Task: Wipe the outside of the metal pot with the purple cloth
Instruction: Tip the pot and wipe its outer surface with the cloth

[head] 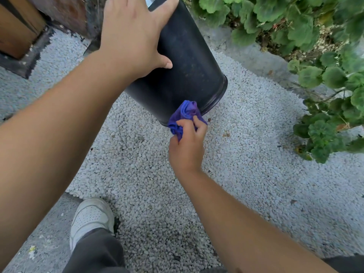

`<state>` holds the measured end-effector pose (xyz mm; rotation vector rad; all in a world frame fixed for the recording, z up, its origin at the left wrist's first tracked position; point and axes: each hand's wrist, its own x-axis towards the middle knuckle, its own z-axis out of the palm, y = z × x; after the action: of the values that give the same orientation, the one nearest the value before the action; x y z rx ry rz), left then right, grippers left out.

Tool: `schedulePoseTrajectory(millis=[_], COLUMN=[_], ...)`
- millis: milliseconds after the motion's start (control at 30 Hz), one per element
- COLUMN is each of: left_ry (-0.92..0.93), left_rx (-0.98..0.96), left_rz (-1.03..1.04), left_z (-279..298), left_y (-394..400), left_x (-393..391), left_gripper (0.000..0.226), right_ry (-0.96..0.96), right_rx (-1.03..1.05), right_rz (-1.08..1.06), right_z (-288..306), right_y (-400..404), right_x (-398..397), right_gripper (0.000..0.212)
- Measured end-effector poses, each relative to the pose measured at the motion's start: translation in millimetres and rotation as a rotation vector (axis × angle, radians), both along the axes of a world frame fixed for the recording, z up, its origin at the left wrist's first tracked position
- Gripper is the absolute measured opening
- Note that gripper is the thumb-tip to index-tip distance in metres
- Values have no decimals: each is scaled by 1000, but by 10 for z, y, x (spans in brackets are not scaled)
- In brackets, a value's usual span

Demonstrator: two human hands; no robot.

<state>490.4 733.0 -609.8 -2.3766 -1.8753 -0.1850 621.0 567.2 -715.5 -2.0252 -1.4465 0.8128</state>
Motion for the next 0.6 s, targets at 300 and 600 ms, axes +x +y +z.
schedulePoseTrajectory(millis=[300,600], left_ry=[-228,-460], left_rx=[10,-102], left_rz=[-281,-475], left_z=[15,68], left_y=[-115,-688], left_x=[-110,151], left_gripper=[83,79], right_ry=[418,-443], right_rx=[-806,-750], right_rz=[142,564], right_z=[-4,862], right_y=[117,1073], right_x=[67,1607], right_gripper=[29,16])
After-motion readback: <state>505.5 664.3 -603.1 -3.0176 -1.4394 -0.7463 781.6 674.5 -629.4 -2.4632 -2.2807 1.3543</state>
